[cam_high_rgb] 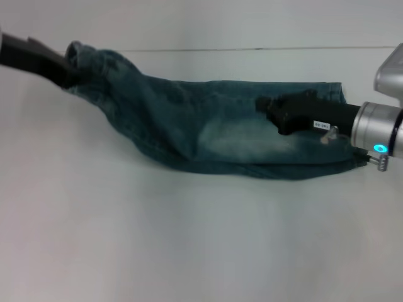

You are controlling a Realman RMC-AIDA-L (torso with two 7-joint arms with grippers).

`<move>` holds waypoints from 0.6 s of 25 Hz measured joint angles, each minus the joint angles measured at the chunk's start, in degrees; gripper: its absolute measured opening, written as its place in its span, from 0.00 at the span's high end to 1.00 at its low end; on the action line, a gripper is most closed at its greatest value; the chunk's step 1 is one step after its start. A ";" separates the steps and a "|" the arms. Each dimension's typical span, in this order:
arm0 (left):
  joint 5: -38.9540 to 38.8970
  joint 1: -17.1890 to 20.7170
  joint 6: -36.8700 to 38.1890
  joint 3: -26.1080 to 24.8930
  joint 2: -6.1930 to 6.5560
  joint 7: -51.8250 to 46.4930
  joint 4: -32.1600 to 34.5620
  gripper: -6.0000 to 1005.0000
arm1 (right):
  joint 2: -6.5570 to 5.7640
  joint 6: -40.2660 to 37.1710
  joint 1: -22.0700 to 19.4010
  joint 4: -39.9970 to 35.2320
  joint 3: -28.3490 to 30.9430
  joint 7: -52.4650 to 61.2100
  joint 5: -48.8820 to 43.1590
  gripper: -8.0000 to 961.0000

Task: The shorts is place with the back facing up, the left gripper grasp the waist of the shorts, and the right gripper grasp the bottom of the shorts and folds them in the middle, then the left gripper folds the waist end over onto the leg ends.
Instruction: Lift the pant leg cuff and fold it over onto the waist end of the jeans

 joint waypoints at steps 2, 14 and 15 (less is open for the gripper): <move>-0.24 -1.26 1.79 -0.01 0.04 -1.28 1.87 0.91 | 0.26 4.13 0.98 4.81 0.00 -7.45 6.28 0.92; -3.06 -8.71 9.24 0.03 -0.20 -6.02 6.80 0.91 | 1.69 14.46 13.87 30.04 1.45 -39.06 38.09 0.99; -3.31 -9.09 9.44 0.02 -0.26 -6.29 7.15 0.91 | 1.69 15.36 15.60 31.78 2.22 -40.17 37.93 0.99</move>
